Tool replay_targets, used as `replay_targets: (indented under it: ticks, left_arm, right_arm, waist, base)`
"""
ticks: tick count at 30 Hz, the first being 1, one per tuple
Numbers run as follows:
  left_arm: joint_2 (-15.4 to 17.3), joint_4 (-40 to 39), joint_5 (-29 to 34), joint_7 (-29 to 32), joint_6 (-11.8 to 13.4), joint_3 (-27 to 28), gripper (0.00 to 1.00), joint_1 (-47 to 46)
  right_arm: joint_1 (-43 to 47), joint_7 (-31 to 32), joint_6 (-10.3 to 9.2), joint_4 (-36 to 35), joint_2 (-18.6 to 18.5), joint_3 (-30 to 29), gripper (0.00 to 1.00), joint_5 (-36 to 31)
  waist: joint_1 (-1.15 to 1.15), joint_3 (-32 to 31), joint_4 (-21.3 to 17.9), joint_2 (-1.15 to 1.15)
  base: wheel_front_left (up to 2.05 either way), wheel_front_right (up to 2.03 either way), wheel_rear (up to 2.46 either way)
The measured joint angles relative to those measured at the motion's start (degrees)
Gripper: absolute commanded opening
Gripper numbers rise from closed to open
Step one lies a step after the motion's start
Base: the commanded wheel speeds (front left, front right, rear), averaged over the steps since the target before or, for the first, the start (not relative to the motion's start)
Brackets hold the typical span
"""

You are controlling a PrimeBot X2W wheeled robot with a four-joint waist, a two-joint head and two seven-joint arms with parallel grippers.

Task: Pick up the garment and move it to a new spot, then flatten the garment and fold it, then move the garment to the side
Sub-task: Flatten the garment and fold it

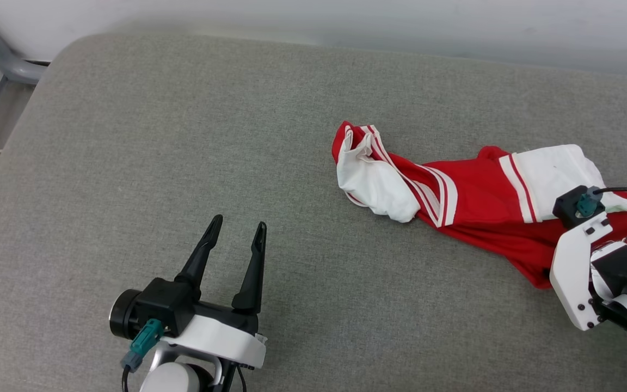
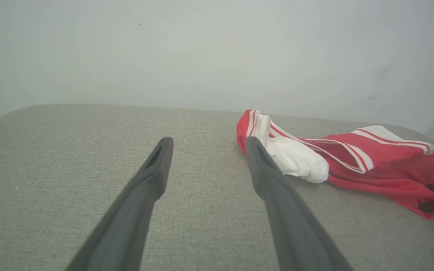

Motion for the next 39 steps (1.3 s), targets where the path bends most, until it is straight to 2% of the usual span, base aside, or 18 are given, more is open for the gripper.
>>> replay_targets:
  ticks: [5, 6, 7, 8, 15, 22, 28, 33, 34, 35, 39]
  left_arm:
    - [0.0, 0.1, -0.1, 0.0, 0.0, -0.2, 1.0, -0.2]
    - [0.0, 0.1, -0.1, 0.0, 0.1, -0.2, 1.0, -0.2]
    - [0.0, 0.2, -0.1, 0.0, 0.1, -0.2, 1.0, -0.2]
    - [0.0, 0.3, -0.1, 0.0, 0.2, -0.2, 1.0, -0.2]
    - [0.0, 1.1, -0.1, 0.0, 0.4, -0.1, 1.0, 0.1]
    - [0.0, 1.6, -0.1, 0.0, 0.5, 0.5, 1.0, 1.9]
    - [0.0, 1.9, 0.0, 0.0, 0.5, 0.5, 1.0, 3.6]
    - [0.0, 2.4, 0.0, 0.0, 0.4, 0.6, 1.0, 4.0]
    - [0.0, 2.5, 0.1, 0.0, 0.4, 0.6, 1.0, 4.2]
    - [0.0, 2.5, 0.1, 0.0, 0.4, 0.6, 1.0, 4.3]
    - [0.0, 2.8, 0.5, 0.0, 0.1, 0.8, 1.0, 4.5]
  right_arm:
    - [-0.7, -1.3, -0.02, 4.1, 0.5, 0.4, 1.0, 1.4]
    - [-0.8, -1.5, -0.02, 4.7, 0.6, 0.7, 0.69, 1.8]
    - [-1.0, -1.5, -0.02, 5.1, 0.6, 1.0, 0.25, 2.2]
    - [-1.2, -1.5, -0.03, 5.4, 0.6, 1.4, 0.0, 2.6]
    - [-0.2, -3.4, -0.02, 4.5, 0.4, 3.5, 0.0, 5.5]
    - [8.0, -3.9, -0.02, -1.6, -2.1, 3.8, 0.0, 7.7]
    - [18.8, -5.1, -0.01, -4.6, -6.1, 0.5, 0.0, 6.9]
    - [22.4, -9.1, -0.01, -4.5, -4.6, -2.7, 0.0, 5.9]
    - [22.7, -10.4, -0.01, -4.5, -3.9, -3.4, 0.35, 5.4]
    - [22.8, -12.0, -0.01, -4.4, -3.2, -4.1, 1.0, 4.9]
    - [22.7, -16.8, 0.01, -5.8, -0.4, -5.3, 1.0, 4.7]
  waist:
    - [0.0, 0.8, 0.8, 0.0]
    - [0.0, 0.8, 0.7, 0.0]
    - [-0.01, 0.7, 0.7, 0.0]
    - [-0.01, 0.7, 0.6, 0.0]
    - [0.0, -1.4, -0.8, 0.0]
    - [-0.01, -5.1, -3.2, 0.0]
    - [-0.02, -7.9, -5.9, 0.0]
    - [-0.02, -8.7, -6.9, 0.0]
    - [-0.02, -8.8, -7.0, 0.0]
    - [-0.02, -8.9, -7.2, 0.0]
    - [-0.02, -9.5, -7.7, 0.0]
  base:
    - [0.0, 0.0, 0.0]
    - [0.0, 0.0, 0.0]
    - [0.0, 0.0, 0.0]
    - [0.0, 0.0, 0.0]
    - [0.0, 0.0, 0.0]
    - [0.0, 0.0, 0.0]
    - [0.0, 0.0, 0.0]
    - [0.0, 0.0, 0.0]
    - [0.0, 0.0, 0.0]
    - [0.0, 0.0, 0.0]
    - [0.0, 0.0, 0.0]
